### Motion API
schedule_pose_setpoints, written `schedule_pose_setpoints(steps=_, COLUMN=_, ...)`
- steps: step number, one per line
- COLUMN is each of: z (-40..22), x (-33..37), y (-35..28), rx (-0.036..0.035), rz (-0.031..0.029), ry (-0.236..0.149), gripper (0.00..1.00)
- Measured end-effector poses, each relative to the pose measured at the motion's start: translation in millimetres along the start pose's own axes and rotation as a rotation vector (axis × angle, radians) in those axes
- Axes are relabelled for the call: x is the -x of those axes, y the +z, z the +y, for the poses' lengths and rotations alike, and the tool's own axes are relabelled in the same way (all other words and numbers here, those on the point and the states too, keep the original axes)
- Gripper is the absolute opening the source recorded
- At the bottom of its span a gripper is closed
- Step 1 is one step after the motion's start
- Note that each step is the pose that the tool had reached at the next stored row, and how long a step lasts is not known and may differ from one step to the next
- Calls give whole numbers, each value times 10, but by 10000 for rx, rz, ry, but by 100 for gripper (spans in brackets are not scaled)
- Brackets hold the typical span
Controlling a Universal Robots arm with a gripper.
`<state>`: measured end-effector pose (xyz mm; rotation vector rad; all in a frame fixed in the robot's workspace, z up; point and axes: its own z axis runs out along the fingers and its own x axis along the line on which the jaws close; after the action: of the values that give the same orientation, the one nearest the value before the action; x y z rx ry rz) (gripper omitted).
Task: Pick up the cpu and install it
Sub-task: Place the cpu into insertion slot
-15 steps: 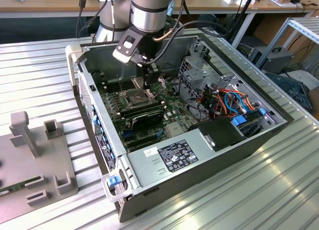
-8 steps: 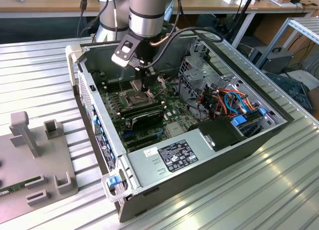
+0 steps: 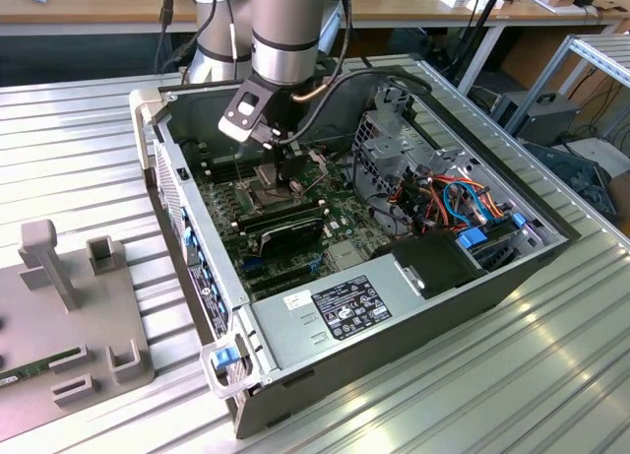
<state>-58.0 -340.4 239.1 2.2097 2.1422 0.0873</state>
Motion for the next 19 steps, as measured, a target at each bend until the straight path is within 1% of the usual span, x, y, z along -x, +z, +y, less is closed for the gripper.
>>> schedule_pose_setpoints(steps=3, z=-8, x=0, y=100, rx=0, rz=8, ry=-108, gripper=55)
schedule_pose_setpoints(steps=6, z=-9, x=0, y=114, rx=0, rz=9, ry=-112, gripper=55)
schedule_pose_setpoints(steps=7, z=-8, x=0, y=127, rx=0, rz=9, ry=-113, gripper=55)
schedule_pose_setpoints(steps=9, z=-9, x=-1, y=162, rx=0, rz=9, ry=-112, gripper=55)
schedule_pose_setpoints(steps=10, z=-12, x=-1, y=200, rx=0, rz=8, ry=-111, gripper=55)
schedule_pose_setpoints(steps=13, z=-16, x=-1, y=254, rx=1, rz=11, ry=-112, gripper=55)
schedule_pose_setpoints(steps=19, z=-15, x=-1, y=258, rx=-1, rz=8, ry=-112, gripper=55)
